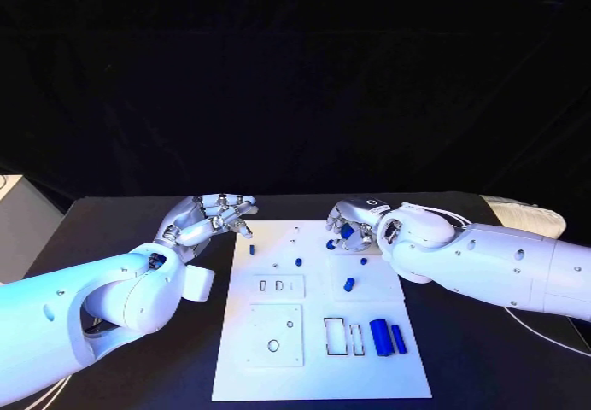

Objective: Assemble the parts on the task board

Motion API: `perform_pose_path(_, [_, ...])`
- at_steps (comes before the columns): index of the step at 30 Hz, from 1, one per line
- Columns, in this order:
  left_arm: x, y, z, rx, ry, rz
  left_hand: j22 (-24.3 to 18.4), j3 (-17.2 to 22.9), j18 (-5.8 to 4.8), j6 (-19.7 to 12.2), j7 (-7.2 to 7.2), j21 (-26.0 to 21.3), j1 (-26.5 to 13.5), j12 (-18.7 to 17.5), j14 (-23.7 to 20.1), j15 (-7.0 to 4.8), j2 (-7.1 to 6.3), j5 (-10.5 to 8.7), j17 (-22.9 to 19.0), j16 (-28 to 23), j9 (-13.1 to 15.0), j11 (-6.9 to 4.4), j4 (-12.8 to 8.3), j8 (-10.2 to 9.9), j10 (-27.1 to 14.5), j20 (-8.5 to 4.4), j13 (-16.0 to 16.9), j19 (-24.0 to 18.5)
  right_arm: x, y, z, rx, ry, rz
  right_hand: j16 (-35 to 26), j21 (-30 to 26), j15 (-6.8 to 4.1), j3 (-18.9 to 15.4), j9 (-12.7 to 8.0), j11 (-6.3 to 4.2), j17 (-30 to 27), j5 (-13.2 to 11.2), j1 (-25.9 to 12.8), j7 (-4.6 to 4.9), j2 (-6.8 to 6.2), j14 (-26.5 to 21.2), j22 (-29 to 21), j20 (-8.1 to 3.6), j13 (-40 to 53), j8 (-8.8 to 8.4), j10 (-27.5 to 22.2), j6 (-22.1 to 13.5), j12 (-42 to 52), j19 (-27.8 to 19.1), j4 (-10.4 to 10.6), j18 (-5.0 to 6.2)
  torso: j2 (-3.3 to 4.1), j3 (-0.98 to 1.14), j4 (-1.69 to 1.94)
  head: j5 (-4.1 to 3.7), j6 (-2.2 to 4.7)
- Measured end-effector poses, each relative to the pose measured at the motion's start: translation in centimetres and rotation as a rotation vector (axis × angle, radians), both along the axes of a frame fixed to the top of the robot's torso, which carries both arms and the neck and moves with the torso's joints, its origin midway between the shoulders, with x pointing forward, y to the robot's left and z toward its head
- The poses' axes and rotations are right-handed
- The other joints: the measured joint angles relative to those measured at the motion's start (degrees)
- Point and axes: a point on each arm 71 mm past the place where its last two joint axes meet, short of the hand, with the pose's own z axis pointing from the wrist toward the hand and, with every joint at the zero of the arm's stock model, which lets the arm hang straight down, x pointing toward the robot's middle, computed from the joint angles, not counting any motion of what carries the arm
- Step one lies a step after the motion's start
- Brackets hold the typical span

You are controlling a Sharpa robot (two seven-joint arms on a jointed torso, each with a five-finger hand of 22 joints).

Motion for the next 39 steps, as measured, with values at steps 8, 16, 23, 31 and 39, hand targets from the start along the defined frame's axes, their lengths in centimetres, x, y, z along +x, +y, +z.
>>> perform_pose_path(8, [-0.1,0.0,0.0,-0.001,0.003,-0.004,0.17,0.00,0.00,0.00,0.00,0.40,0.00,0.00,0.00,0.00,0.00,0.00,0.09,0.24,0.00,0.00,0.00,0.00,0.00,0.00,-0.01,0.00,0.0,0.1,-0.3,-0.026,0.001,-0.012,0.00,0.00,0.00,-0.25,0.23,0.00,0.09,0.00,0.00,0.02,0.00,0.00,0.32,0.00,0.04,0.00,0.00,0.02,0.00,0.00,0.25,0.04,0.22,-0.03,0.18,-0.09,-0.13])
perform_pose_path(16, [-0.1,0.0,0.0,-0.001,0.006,-0.006,0.16,0.00,-0.01,0.00,0.00,0.39,0.00,0.00,0.00,0.00,0.00,0.00,0.09,0.23,-0.01,0.00,0.00,0.00,0.00,0.00,-0.01,0.00,0.0,0.1,-0.7,-0.045,0.004,-0.025,0.44,0.00,0.20,-0.31,0.40,0.00,0.20,0.00,0.00,0.34,0.00,0.20,0.75,0.00,0.14,0.00,0.00,0.34,0.01,0.00,0.31,0.07,0.38,-0.02,0.23,0.09,-0.26])
perform_pose_path(23, [0.0,0.1,0.0,-0.002,0.008,-0.006,0.62,0.16,-0.01,0.00,0.00,0.84,0.00,0.00,0.00,0.00,0.00,0.00,0.15,0.50,0.04,0.00,-0.16,0.00,-0.01,-0.10,-0.02,-0.52,0.0,0.1,-1.0,-0.057,0.011,-0.028,0.44,0.22,0.20,-0.31,0.50,0.00,0.14,0.00,0.23,0.53,0.24,0.20,0.85,0.00,0.19,0.00,0.01,0.53,0.01,0.00,0.31,0.08,0.46,-0.01,0.19,-0.10,-0.31])
perform_pose_path(31, [0.0,0.2,0.0,-0.003,0.009,-0.008,0.80,0.48,-0.01,0.00,0.00,1.10,0.00,0.00,-0.41,-0.01,0.00,0.00,0.15,0.76,0.04,0.00,-0.16,-0.01,-0.01,0.10,-0.02,-0.72,-0.2,0.5,-1.2,-0.054,0.015,-0.018,0.72,0.57,0.20,0.08,0.82,-0.12,0.03,0.35,0.45,0.31,0.46,0.19,1.59,0.03,0.35,0.30,0.53,1.18,0.01,0.02,0.71,-0.03,0.58,0.02,0.15,-0.05,-0.30])
perform_pose_path(39, [0.0,0.3,0.0,-0.004,0.012,-0.006,0.98,0.64,-0.01,0.00,0.00,1.33,0.00,0.00,-0.41,0.00,0.00,0.00,0.14,0.76,0.04,0.00,-0.32,-0.01,-0.01,-0.10,-0.03,-0.92,-0.3,0.7,-1.1,-0.047,0.011,-0.011,0.72,1.09,0.20,-0.08,0.87,0.04,-0.07,0.35,0.45,0.31,0.46,0.19,2.11,0.21,0.35,0.30,0.69,1.18,0.01,0.20,0.87,-0.77,0.68,0.00,0.24,-0.06,-0.57])
